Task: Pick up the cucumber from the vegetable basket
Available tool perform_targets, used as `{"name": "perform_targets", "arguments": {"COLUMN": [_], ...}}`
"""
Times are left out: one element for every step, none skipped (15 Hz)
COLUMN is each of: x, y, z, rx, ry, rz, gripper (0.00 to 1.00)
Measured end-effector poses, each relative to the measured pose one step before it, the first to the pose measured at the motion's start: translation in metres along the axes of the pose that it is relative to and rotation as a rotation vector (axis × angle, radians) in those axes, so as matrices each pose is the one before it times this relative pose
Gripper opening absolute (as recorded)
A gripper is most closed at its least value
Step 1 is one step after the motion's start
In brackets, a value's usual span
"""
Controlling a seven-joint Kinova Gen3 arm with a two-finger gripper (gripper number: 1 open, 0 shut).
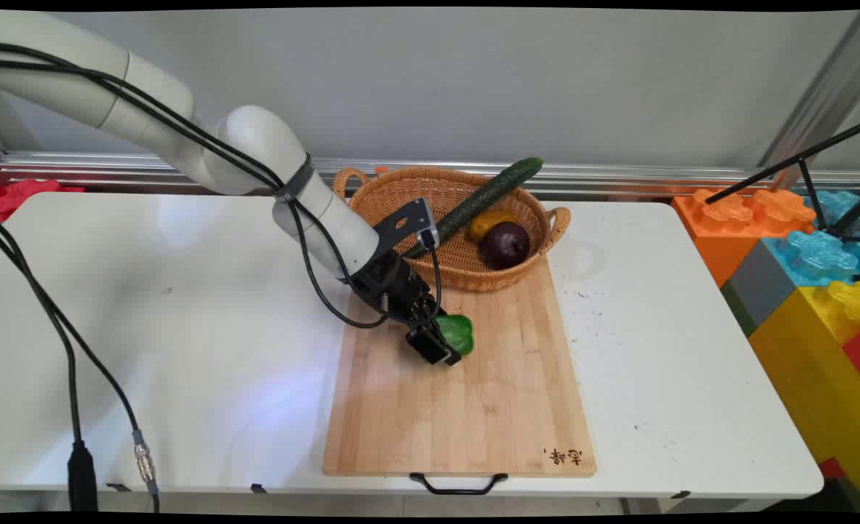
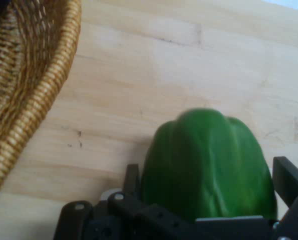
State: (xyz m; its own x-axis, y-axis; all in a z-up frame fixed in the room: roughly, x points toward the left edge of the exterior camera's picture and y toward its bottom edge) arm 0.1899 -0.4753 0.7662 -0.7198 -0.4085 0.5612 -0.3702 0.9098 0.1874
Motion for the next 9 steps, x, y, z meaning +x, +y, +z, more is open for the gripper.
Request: {"name": "perform_targets", "arguments": {"x": [0.00038, 0.00066, 0.00069, 0.00068, 0.00098, 0.00078, 0.00118, 0.00113, 0.00175], "y": [0.00093, 0.00104, 0.00081, 0.00054, 0.00074, 0.00031, 0.00047, 0.00037, 0.00051], "z": [0.00223, 0.00134, 0.00067, 0.00008, -0.00019, -0.00071, -0.00114, -0.00172, -0.0028], "rx": [0.0048, 0.0031, 0.0028, 0.00203, 0.00304, 0.00346, 0.00399, 0.00523, 0.00634], "ry": [0.00662, 0.00558, 0.00443, 0.00302, 0.00351, 0.00211, 0.0025, 0.00161, 0.00199], "rz": [0.01013, 0.00949, 0.00804, 0.0058, 0.00899, 0.00592, 0.00779, 0.00779, 0.01111], "gripper": [1.0, 1.0, 1.0, 1.0, 1.0, 1.0, 1.0, 1.0, 1.0]}}
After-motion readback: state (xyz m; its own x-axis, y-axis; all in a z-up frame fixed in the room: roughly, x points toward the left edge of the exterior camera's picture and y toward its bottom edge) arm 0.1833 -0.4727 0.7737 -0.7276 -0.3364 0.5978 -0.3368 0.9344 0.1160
